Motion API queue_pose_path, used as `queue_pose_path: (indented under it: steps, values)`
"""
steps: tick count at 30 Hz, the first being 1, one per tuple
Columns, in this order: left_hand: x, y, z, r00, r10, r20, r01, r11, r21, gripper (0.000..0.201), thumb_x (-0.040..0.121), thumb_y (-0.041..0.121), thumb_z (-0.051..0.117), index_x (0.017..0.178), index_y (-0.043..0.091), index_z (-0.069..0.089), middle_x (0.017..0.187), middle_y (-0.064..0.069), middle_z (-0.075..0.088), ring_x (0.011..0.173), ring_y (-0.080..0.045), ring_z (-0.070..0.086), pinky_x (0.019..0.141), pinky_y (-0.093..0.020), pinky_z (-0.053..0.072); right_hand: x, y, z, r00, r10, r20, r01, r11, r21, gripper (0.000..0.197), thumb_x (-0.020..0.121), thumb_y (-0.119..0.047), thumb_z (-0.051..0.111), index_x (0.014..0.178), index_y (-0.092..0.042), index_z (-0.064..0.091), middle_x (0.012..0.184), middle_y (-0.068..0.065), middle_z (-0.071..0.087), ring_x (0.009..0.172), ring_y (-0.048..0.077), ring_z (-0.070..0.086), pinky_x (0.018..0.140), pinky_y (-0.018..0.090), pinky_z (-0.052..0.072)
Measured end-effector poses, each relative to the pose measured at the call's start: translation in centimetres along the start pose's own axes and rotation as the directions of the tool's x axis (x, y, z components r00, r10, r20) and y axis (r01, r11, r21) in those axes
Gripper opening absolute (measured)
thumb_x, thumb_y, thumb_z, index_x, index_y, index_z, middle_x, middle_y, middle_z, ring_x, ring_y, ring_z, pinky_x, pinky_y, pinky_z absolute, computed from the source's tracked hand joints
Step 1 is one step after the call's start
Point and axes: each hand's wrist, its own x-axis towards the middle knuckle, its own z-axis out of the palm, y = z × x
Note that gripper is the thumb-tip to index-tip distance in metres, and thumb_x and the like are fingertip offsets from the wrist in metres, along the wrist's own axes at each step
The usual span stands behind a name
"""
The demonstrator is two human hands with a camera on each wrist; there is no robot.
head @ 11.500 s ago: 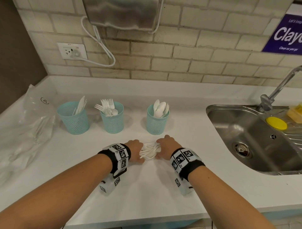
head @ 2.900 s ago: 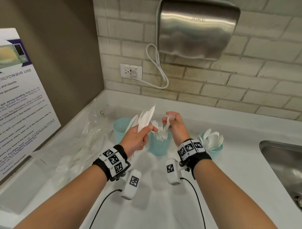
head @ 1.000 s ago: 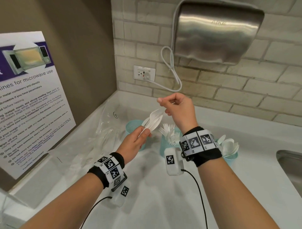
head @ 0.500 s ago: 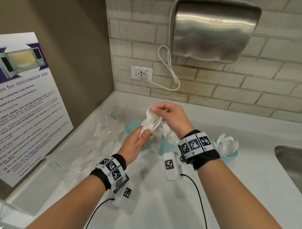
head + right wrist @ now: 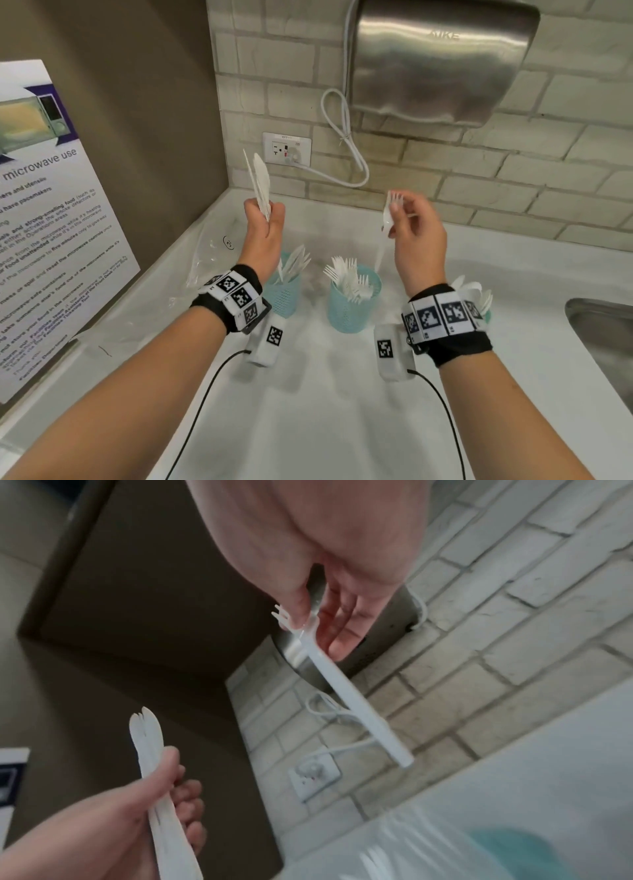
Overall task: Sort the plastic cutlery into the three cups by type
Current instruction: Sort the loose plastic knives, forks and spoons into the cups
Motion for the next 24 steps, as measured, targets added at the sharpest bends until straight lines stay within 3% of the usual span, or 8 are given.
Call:
queue_pose_path:
  steps: [7, 10, 12, 16, 19, 21, 22, 24]
  values:
    - [-0.6, -4.2, 0.5, 0.989, -0.143, 0.032, 0.144, 0.99, -0.009, 0.018, 0.1, 0.027, 0.038, 0.104, 0.013, 0.028, 0.089, 0.005, 0.038, 0.089, -0.019, 0.044, 0.082, -0.029, 0.041, -2.5, 5.0, 0.2, 0.98, 0.171, 0.101, -0.171, 0.985, -0.005, 0.026, 0.093, -0.012, 0.055, 0.086, -0.034, 0.064, 0.104, 0.005, 0.067, 0.085, 0.02, 0.063, 0.082, 0.039, 0.057]
    - [-0.7, -5.2, 0.3, 0.971, -0.196, 0.134, 0.176, 0.973, 0.147, 0.02, 0.099, 0.03, 0.04, 0.104, 0.011, 0.034, 0.091, -0.004, 0.047, 0.087, -0.024, 0.05, 0.077, -0.033, 0.041, -3.6, 6.3, 0.4, 0.938, 0.267, 0.223, -0.229, 0.956, -0.182, 0.026, 0.093, -0.007, 0.05, 0.1, -0.023, 0.07, 0.112, 0.004, 0.064, 0.098, 0.019, 0.059, 0.096, 0.034, 0.047]
    - [-0.8, -5.2, 0.3, 0.965, -0.18, 0.189, 0.117, 0.946, 0.303, 0.023, 0.097, 0.034, 0.044, 0.1, 0.011, 0.041, 0.093, -0.007, 0.052, 0.089, -0.025, 0.05, 0.077, -0.033, 0.039, -4.1, 6.8, 0.5, 0.927, 0.286, 0.244, -0.211, 0.933, -0.291, 0.032, 0.091, -0.004, 0.049, 0.109, -0.02, 0.07, 0.118, 0.006, 0.059, 0.111, 0.025, 0.053, 0.103, 0.037, 0.04]
    - [-1.0, -5.7, -0.2, 0.982, -0.072, 0.174, -0.063, 0.744, 0.665, 0.034, 0.095, 0.042, 0.046, 0.106, 0.012, 0.059, 0.112, -0.006, 0.048, 0.112, -0.024, 0.038, 0.098, -0.034, 0.033, -4.1, 6.2, 0.1, 0.932, 0.291, 0.217, -0.212, 0.921, -0.326, 0.035, 0.088, -0.005, 0.049, 0.113, -0.024, 0.066, 0.116, 0.004, 0.053, 0.115, 0.028, 0.047, 0.104, 0.04, 0.038]
    - [-1.4, -6.0, -0.9, 0.974, -0.098, 0.205, -0.081, 0.692, 0.717, 0.034, 0.096, 0.037, 0.044, 0.103, 0.008, 0.06, 0.107, -0.009, 0.052, 0.105, -0.028, 0.05, 0.092, -0.038, 0.04, -4.1, 5.4, -0.2, 0.942, 0.255, 0.219, -0.187, 0.938, -0.291, 0.033, 0.089, -0.005, 0.05, 0.109, -0.025, 0.065, 0.109, -0.004, 0.049, 0.111, 0.024, 0.048, 0.1, 0.035, 0.04]
    - [-1.9, -5.7, -1.3, 0.961, -0.132, 0.243, -0.141, 0.523, 0.84, 0.035, 0.094, 0.042, 0.04, 0.095, 0.014, 0.061, 0.093, -0.003, 0.055, 0.1, -0.026, 0.053, 0.086, -0.039, 0.033, -4.2, 4.7, 0.0, 0.943, 0.231, 0.239, -0.159, 0.945, -0.285, 0.032, 0.089, -0.005, 0.05, 0.109, -0.024, 0.065, 0.108, -0.004, 0.049, 0.108, 0.021, 0.048, 0.096, 0.029, 0.038]
    - [-2.2, -5.4, -1.5, 0.953, -0.16, 0.259, -0.16, 0.46, 0.873, 0.037, 0.093, 0.047, 0.038, 0.095, 0.018, 0.062, 0.092, 0.001, 0.056, 0.103, -0.023, 0.052, 0.089, -0.039, 0.028, -4.3, 4.3, 0.1, 0.944, 0.217, 0.249, -0.144, 0.949, -0.281, 0.031, 0.089, -0.005, 0.05, 0.108, -0.025, 0.065, 0.108, -0.005, 0.049, 0.107, 0.02, 0.047, 0.094, 0.027, 0.037]
    - [-2.6, -5.0, -2.1, 0.938, -0.199, 0.285, -0.169, 0.455, 0.874, 0.045, 0.09, 0.059, 0.037, 0.114, 0.028, 0.059, 0.109, 0.004, 0.061, 0.117, -0.018, 0.046, 0.1, -0.039, 0.02, -4.6, 3.1, 0.6, 0.947, 0.174, 0.27, -0.102, 0.96, -0.26, 0.03, 0.089, -0.005, 0.05, 0.105, -0.027, 0.064, 0.107, -0.005, 0.051, 0.104, 0.017, 0.045, 0.093, 0.025, 0.036]
